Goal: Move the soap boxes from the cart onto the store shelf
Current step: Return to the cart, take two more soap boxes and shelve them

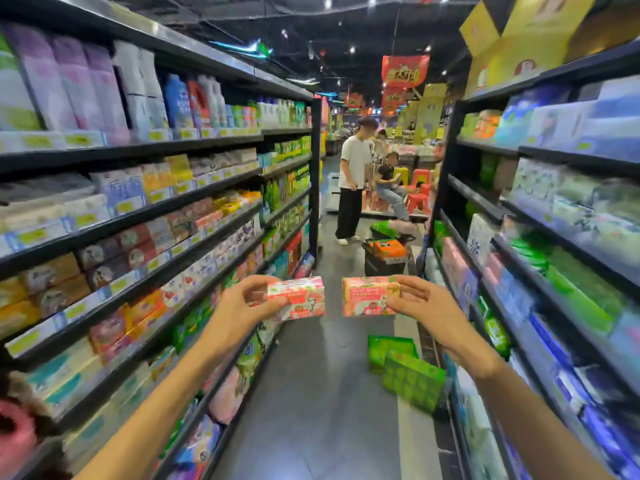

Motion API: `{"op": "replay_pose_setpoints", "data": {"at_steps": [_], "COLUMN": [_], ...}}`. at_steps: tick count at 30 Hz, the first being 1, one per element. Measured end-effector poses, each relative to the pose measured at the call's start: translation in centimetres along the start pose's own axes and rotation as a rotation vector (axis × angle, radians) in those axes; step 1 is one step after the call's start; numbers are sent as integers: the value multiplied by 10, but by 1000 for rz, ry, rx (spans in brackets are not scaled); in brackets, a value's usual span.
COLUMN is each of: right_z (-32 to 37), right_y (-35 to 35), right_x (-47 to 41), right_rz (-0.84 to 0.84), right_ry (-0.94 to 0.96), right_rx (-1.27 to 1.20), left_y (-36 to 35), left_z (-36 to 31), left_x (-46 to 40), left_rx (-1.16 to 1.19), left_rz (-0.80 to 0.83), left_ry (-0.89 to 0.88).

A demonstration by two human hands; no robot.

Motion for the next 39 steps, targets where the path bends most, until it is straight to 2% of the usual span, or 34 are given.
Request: {"op": "replay_pose_setpoints", "data": {"at_steps": [11,20,23,30,39], "right_z": [6,-4,2,20,24], "right_y": [31,23,17,-45,-208], "right_x": [-255,-482,-565,-733,-878], "right_rz": [-52,59,136,360,645], "right_ry": [-12,70,98,145,174], "right_rx": [-12,77,103,85,99], "left_y": [-33,-41,-42,4,104], "left_z": [121,229,257,316,383], "left_x": [-240,-400,-454,-533,-557], "left_rx": [-26,-106,-142,-262,-445], "left_rz": [76,-29,-126,-294,-572], "left_ry": [-21,6,22,102,190]}}
Point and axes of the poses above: each hand's wrist, its own x-axis away from the middle knuckle, its own y-axis out of the back of the hand, z = x × y, the point moved 3 cm from there along -x, towards the middle knuckle, and after that the axes turned 12 degrees about -y, right-handed, at the moved point
